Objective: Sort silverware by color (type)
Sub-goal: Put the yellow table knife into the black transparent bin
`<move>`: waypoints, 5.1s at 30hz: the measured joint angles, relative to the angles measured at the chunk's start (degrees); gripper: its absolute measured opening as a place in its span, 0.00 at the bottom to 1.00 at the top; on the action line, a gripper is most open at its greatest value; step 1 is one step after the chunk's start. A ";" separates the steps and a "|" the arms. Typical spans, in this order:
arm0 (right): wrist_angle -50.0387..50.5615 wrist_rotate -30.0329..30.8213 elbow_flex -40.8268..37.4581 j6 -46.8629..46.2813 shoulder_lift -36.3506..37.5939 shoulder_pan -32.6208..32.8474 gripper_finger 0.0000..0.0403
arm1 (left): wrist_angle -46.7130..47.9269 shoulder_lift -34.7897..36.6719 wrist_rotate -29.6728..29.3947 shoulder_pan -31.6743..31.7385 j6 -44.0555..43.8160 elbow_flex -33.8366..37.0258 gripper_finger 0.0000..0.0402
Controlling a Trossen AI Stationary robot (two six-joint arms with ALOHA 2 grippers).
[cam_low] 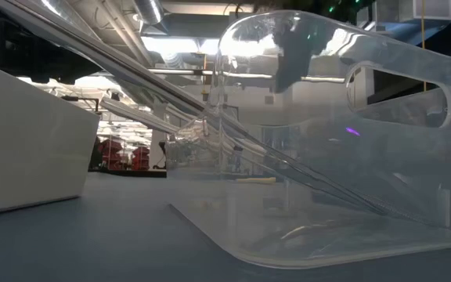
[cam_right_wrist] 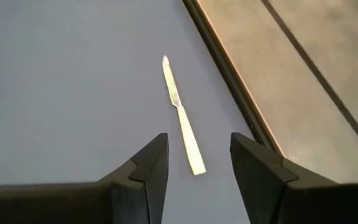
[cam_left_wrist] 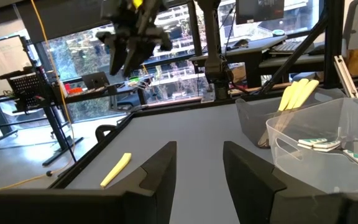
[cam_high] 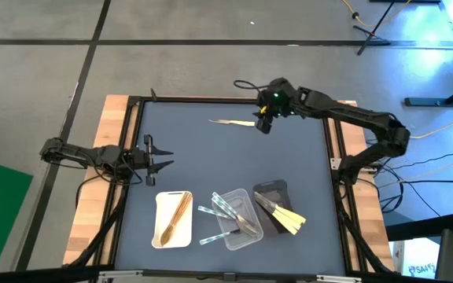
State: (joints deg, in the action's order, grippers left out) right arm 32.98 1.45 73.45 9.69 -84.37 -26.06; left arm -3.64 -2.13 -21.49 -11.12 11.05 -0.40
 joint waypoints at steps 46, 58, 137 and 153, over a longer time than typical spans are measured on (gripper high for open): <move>-11.89 2.45 -0.07 10.57 -28.28 -2.72 0.40 | 0.00 0.02 -0.09 0.01 0.00 -0.02 0.31; -12.60 0.56 -0.04 11.34 -30.88 -5.17 0.40 | -0.02 0.02 -0.12 -0.01 0.00 -0.02 0.31; 6.93 -0.87 -0.11 1.56 -13.48 5.87 0.12 | 0.00 0.02 -0.07 0.00 -0.03 -0.02 0.31; 19.24 -0.96 -0.04 -15.39 1.58 23.60 0.12 | -0.02 0.00 -0.07 -0.02 -0.04 -0.02 0.31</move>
State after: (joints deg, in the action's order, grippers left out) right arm 52.22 0.49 73.41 -5.70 -82.79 -2.46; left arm -3.66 -2.13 -21.56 -11.14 11.00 -0.43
